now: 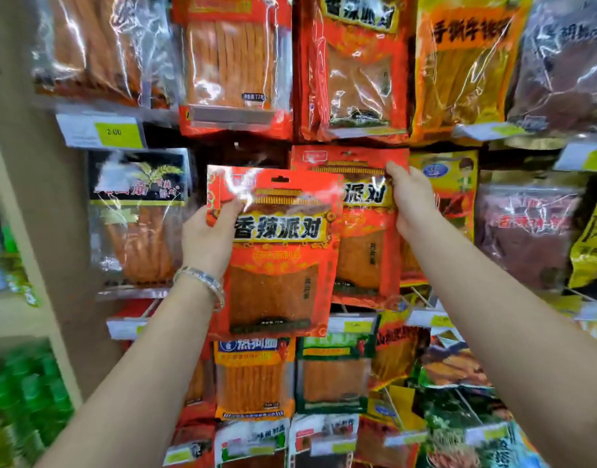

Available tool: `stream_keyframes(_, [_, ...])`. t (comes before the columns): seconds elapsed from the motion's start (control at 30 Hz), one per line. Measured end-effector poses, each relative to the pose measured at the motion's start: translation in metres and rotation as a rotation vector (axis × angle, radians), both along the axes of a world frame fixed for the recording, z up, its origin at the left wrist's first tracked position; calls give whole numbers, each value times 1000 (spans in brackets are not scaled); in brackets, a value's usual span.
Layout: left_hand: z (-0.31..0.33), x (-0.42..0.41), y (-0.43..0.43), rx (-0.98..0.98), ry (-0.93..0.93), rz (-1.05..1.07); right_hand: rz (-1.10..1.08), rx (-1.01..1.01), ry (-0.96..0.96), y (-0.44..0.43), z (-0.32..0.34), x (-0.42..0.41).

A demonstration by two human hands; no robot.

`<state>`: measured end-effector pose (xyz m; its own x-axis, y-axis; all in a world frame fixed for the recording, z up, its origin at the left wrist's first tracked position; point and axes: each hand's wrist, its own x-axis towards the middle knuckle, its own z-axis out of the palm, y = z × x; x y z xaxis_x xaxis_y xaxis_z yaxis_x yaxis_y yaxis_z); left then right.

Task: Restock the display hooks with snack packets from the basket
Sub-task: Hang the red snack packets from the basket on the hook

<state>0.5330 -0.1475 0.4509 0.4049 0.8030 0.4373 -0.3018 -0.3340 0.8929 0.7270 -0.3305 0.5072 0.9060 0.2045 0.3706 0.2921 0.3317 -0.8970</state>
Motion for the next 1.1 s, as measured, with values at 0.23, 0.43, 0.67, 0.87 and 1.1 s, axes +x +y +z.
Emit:
stream_keyframes(0.23, [3, 9, -14, 8, 1, 8, -129, -116, -38, 5, -16, 14])
stream_keyframes(0.43, [2, 25, -27, -7, -32, -67, -318, -156, -256, -6, -34, 10])
stream_keyframes(0.67, [9, 51, -48, 138, -54, -142, 67, -105, -220, -10, -32, -10])
stream_keyframes(0.87, [30, 55, -56, 635, 6, -12, -97, -71, -420, -21, -7, -9])
stream_keyframes(1.1, [50, 70, -72, 852, 81, -104, -74, -50, -313, -11, 15, 4])
